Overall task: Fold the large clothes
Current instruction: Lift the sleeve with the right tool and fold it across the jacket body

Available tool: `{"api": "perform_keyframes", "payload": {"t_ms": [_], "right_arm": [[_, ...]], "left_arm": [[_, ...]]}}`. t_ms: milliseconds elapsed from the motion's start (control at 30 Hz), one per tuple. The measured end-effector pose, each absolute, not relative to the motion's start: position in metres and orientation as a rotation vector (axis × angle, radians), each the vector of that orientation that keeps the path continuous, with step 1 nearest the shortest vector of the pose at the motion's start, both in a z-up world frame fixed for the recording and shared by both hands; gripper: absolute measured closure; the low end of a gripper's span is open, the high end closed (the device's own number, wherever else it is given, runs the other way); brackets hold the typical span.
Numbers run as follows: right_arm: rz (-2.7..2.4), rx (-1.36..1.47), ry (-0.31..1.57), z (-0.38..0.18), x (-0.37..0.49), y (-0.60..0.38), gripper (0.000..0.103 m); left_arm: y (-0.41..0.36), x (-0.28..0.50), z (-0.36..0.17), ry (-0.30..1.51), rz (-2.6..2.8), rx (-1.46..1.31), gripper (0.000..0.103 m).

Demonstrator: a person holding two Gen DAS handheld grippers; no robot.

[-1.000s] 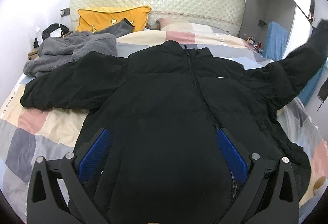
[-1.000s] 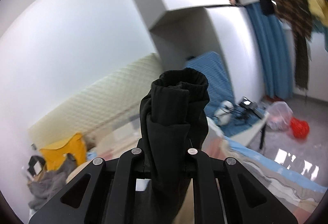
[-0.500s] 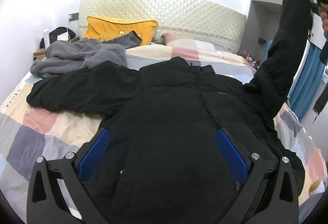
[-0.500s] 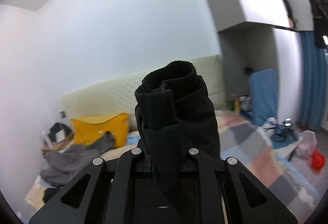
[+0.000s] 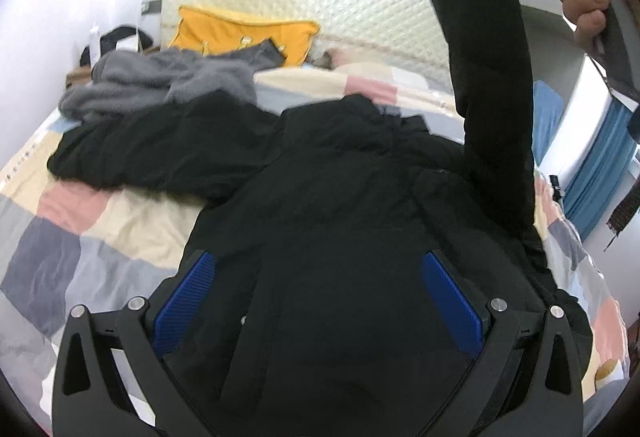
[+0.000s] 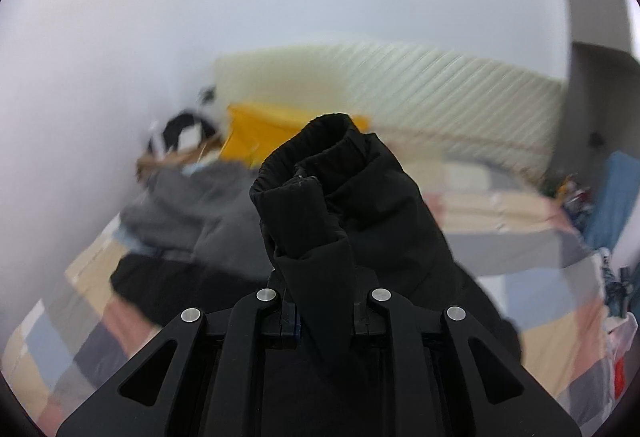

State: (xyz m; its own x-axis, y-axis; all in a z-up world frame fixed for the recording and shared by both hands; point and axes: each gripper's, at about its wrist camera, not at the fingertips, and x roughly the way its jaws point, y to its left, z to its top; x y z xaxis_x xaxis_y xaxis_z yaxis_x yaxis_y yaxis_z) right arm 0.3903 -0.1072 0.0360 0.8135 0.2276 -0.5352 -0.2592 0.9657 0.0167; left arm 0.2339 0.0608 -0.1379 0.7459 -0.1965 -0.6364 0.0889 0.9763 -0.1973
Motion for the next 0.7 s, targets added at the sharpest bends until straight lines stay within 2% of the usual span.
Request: {"api": "perform_keyframes", "payload": {"t_ms": [233, 567, 633, 700], "right_arm": [[0.343, -0.176, 0.702, -0.035, 0.412, -0.018, 0.089], [0.448, -0.174, 0.842, -0.103, 0.424, 0.003, 0.088], [0.466, -0.171, 0.854, -0.104, 0.424, 0.006, 0.083], [0.496, -0.146, 0.865, -0.103, 0.423, 0.005, 0.072]], "left_arm": [[0.072, 0.241, -0.149, 0.766, -0.124, -0.197, 0.0], [0.088, 0.25, -0.16, 0.79, -0.122, -0.263, 0.0], [0.088, 0.253, -0.165, 0.807, -0.125, -0.266, 0.0], [0.088, 0.255, -0.168, 0.812, -0.128, -0.266, 0.0]]}}
